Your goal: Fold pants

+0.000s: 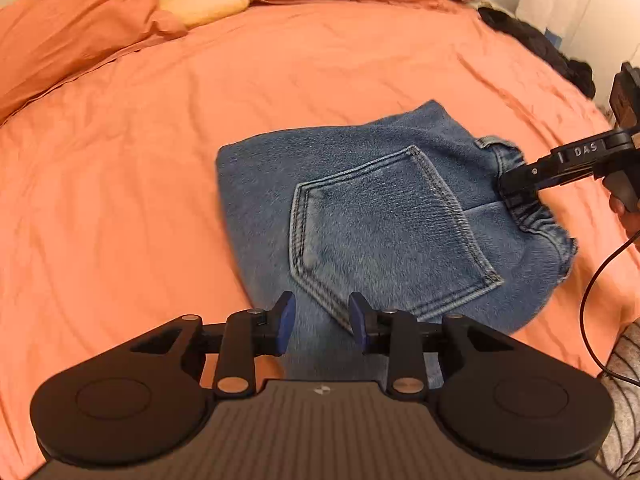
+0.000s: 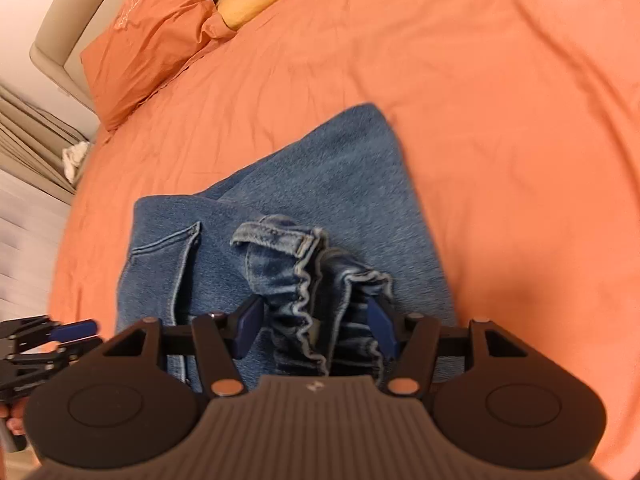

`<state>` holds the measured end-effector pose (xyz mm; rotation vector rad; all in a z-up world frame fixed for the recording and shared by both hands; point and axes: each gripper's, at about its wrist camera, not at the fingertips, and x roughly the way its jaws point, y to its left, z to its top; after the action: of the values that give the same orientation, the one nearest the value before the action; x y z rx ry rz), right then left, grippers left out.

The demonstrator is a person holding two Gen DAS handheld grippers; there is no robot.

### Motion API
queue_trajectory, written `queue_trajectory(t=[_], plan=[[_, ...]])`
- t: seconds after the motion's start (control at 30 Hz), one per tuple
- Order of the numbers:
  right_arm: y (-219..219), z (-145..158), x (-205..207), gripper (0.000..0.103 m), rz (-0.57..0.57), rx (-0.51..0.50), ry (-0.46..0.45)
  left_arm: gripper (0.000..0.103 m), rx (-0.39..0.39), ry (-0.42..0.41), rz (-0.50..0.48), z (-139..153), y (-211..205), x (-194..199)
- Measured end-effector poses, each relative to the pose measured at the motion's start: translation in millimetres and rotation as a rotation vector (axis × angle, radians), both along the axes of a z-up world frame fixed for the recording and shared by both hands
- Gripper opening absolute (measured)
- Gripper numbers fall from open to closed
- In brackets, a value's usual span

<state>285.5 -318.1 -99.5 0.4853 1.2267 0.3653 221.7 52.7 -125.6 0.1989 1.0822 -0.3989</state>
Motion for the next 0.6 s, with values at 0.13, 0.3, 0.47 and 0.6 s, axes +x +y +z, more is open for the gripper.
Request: queue_trajectory(t=[0.13,0.3,0.47,0.6], plan=[[1.3,-9.2,3.4,0.046,0.000,0.043,-0.012,0.037,0.063,0.004,-0.052,-10.8,-15.2,7.8],[14.1,9.4,2.5,0.020,0.045,-0.006,-0.042,0.037,0.084,0.002,-0.074,-12.7,-21.3,10.4],[38.5,68.7,11.2,0.017,0.132,-0.063,-0.146,0.035,0.125,-0.014,-0.095,-10.7,-24.7,10.0],[58.7,127.4,28.6,0.016,0.180,-0.072,-0.242,0.035,0.107,-0.057,-0.093,3.3,-28.7,11.1]])
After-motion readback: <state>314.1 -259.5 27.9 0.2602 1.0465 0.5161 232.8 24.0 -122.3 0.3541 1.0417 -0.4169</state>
